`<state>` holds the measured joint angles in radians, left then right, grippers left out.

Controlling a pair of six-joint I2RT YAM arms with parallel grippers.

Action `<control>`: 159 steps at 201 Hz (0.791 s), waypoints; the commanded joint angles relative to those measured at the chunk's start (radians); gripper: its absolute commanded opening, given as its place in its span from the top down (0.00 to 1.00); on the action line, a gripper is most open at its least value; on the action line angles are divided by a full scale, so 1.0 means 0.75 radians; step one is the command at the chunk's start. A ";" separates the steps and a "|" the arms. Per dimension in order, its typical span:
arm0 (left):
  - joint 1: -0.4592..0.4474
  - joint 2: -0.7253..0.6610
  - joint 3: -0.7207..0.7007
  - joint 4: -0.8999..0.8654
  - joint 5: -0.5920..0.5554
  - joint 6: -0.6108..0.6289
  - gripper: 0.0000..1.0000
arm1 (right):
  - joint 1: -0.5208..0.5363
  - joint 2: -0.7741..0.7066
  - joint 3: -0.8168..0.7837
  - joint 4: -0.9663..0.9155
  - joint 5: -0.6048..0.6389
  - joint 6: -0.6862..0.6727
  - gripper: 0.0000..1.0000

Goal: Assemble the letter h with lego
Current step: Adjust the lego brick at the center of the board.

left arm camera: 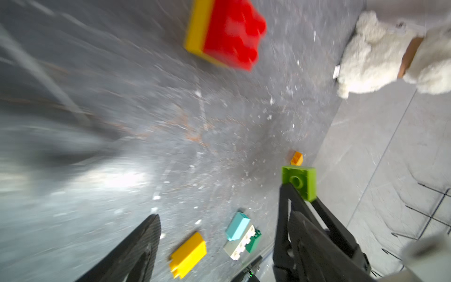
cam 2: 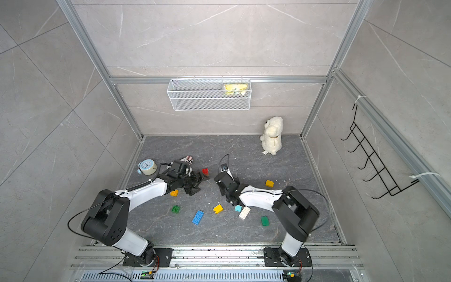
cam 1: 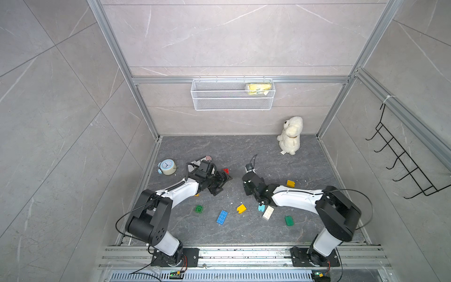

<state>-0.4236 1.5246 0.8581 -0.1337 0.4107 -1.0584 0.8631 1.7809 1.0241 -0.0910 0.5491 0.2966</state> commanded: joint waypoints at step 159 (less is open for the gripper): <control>0.094 -0.260 -0.216 -0.032 -0.246 0.320 0.10 | 0.189 0.626 0.750 -0.986 0.079 0.036 0.50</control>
<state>-0.3466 1.3525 0.6914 -0.1844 0.1970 -0.8295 0.9684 2.1937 1.5631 -0.7540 0.7071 0.2810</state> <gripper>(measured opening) 0.895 0.476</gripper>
